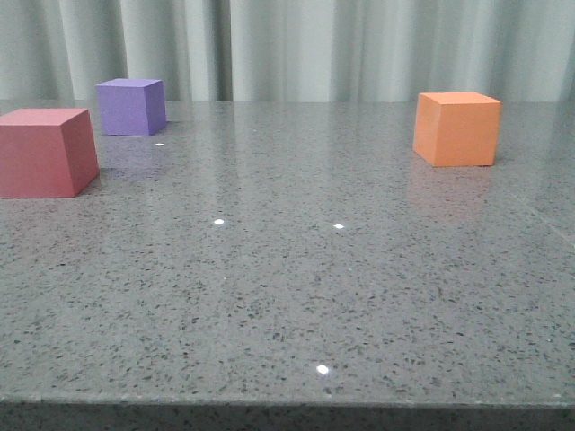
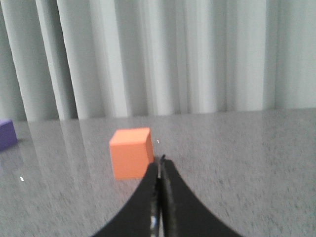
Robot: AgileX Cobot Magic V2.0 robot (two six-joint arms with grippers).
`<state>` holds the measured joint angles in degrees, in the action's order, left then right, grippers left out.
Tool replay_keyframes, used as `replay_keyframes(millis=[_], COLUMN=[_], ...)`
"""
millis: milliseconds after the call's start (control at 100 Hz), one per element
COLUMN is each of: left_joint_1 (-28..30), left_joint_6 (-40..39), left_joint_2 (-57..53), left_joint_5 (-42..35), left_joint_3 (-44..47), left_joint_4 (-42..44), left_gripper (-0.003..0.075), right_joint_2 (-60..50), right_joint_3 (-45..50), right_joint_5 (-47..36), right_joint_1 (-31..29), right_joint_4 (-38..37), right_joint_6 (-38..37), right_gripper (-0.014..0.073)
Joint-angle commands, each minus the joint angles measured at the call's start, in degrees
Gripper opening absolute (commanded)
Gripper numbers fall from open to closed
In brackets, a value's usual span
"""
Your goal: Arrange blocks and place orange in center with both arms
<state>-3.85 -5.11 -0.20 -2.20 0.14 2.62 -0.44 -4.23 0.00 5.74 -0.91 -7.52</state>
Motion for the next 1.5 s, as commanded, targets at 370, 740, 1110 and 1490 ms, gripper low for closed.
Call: replay_keyframes(millis=[370, 740, 1110, 1490], left_joint_1=[0.14, 0.14, 0.14, 0.14], left_joint_6=[-0.18, -0.18, -0.18, -0.18], left_joint_2=[-2.14, -2.14, -2.14, -2.14], left_joint_5=[-4.70, -4.70, -4.70, -4.70], left_joint_3=[2.41, 2.41, 2.41, 2.41], left_joint_4=[-0.42, -0.42, -0.42, -0.42], left_gripper=[-0.0020, -0.0020, -0.0020, -0.0020], right_joint_2=[28.68, 46.55, 51.02, 51.75], right_joint_3=[-36.99, -48.45, -48.45, -48.89], right_joint_5=[27.68, 40.57, 44.95, 44.45], right_joint_1=[-0.39, -0.39, -0.39, -0.39], right_joint_4=[0.91, 1.70, 1.70, 3.38], right_joint_6=[0.42, 0.42, 0.42, 0.42], right_gripper=[-0.0069, -0.0069, 0.0388, 0.0644])
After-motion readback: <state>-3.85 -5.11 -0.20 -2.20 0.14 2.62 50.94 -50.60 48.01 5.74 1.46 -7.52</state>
